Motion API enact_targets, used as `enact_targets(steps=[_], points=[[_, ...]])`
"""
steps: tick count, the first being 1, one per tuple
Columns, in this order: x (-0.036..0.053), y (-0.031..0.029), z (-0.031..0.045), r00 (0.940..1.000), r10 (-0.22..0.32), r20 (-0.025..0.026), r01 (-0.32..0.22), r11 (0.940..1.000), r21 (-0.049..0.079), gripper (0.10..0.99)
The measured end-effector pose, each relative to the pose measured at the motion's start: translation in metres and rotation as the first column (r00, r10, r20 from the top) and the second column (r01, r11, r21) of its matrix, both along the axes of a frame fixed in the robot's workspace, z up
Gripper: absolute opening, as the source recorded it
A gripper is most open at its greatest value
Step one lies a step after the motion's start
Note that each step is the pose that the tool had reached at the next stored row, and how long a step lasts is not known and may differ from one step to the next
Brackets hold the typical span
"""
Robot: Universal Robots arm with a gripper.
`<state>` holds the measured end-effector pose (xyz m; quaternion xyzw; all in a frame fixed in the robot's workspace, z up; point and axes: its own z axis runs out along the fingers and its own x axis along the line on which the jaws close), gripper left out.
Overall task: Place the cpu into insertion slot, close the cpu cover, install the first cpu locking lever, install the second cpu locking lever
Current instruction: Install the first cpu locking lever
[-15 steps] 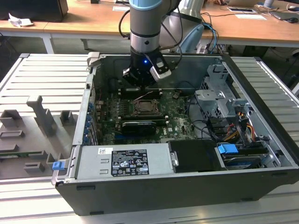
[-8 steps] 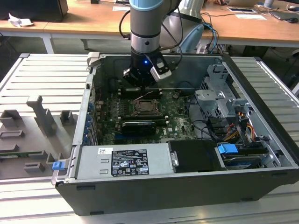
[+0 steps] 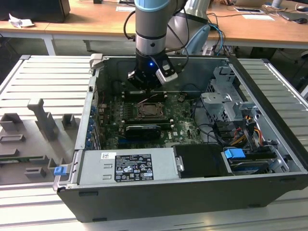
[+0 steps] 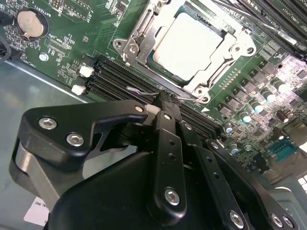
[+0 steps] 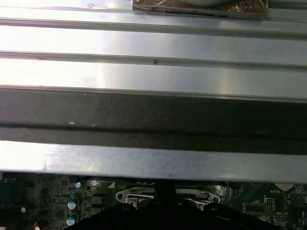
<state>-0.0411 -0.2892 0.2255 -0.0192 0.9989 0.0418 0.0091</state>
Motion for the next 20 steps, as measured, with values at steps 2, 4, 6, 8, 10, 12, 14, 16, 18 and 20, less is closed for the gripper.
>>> enact_targets(steps=[2, 4, 6, 8, 10, 12, 14, 16, 18, 20], points=[[0.0002, 0.0, -0.0001, 1.0, 0.0, 0.0, 0.0, 1.0, 0.0, 0.106], [0.0006, 0.0, -0.0002, 1.0, 0.0, 0.0, 0.0, 1.0, 0.0, 0.106], [0.001, 0.0, -0.0003, 1.0, 0.0, 0.0, 0.0, 1.0, 0.0, 0.106], [0.0014, 0.0, -0.0004, 1.0, 0.0, 0.0001, 0.0, 1.0, 0.0, 0.106], [0.0017, 0.0, -0.0004, 1.0, 0.0, 0.0001, 0.0, 1.0, 0.0, 0.106], [0.002, 0.0, -0.0005, 1.0, 0.0, 0.0, 0.0, 1.0, 0.0, 0.106], [0.0022, 0.0, -0.0005, 1.0, 0.0, 0.0, 0.0, 1.0, 0.0, 0.106], [0.0024, 0.0, -0.0006, 1.0, 0.0, 0.0, 0.0, 1.0, 0.0, 0.106], [0.0025, 0.0, -0.0006, 1.0, 0.0, 0.0, 0.0, 1.0, 0.0, 0.106], [0.0029, 0.0, -0.0007, 1.0, 0.0, 0.0001, 0.0, 1.0, 0.0, 0.106]])
